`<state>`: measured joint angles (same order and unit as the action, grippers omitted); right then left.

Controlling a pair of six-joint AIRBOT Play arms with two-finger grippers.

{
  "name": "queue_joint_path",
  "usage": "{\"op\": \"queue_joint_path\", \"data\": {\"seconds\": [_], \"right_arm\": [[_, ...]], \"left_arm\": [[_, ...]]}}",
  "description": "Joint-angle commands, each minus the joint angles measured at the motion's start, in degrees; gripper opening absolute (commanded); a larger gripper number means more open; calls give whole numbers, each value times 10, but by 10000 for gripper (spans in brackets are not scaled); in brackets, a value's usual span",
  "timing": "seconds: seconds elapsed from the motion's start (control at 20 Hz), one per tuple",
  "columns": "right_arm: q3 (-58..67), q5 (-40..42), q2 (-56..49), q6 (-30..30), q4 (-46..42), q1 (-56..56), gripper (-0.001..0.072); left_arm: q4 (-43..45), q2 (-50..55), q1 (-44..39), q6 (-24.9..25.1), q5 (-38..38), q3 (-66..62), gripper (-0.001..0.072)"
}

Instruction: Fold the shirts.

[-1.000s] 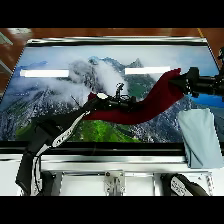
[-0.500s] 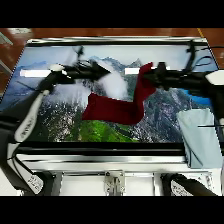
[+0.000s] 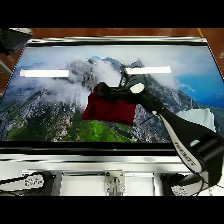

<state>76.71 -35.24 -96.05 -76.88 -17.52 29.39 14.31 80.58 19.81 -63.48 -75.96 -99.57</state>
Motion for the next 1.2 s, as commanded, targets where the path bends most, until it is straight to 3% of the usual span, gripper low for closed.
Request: {"op": "queue_joint_path", "data": {"seconds": [0.0,0.05,0.1,0.15,0.2,0.4,0.5,0.65,0.7,0.75,0.8,0.9,1.15], "right_arm": [[60,21,-91,-7,46,40,74],[62,21,-101,-7,57,39,101],[63,21,-108,-7,68,39,246],[63,22,-109,-6,71,39,472],[63,24,-108,0,70,36,551],[63,-75,-82,-8,10,-5,551],[63,-176,-53,-61,-126,-43,551],[63,-354,-1,-153,-424,-114,561],[63,-406,9,-172,-507,-139,684],[62,-448,10,-187,-566,-166,691],[52,-453,10,-191,-572,-189,692],[14,-401,8,-189,-501,-224,692],[-23,-286,-45,-132,-355,-199,691]], "left_arm": [[4,-43,42,-2,-50,0,33],[3,-43,40,-2,-57,0,34],[4,-42,38,-2,-63,0,34],[4,-42,37,-2,-63,2,34],[5,-42,35,-2,-62,2,34],[14,-42,31,-2,-62,2,34],[14,-42,31,-2,-64,2,34],[16,-42,31,-2,-73,2,34],[17,-42,31,-2,-76,2,34],[17,-42,31,-2,-78,2,34],[17,-42,31,-2,-79,2,34],[18,-42,31,-2,-79,3,34],[19,-37,30,-2,-77,3,34]]}}
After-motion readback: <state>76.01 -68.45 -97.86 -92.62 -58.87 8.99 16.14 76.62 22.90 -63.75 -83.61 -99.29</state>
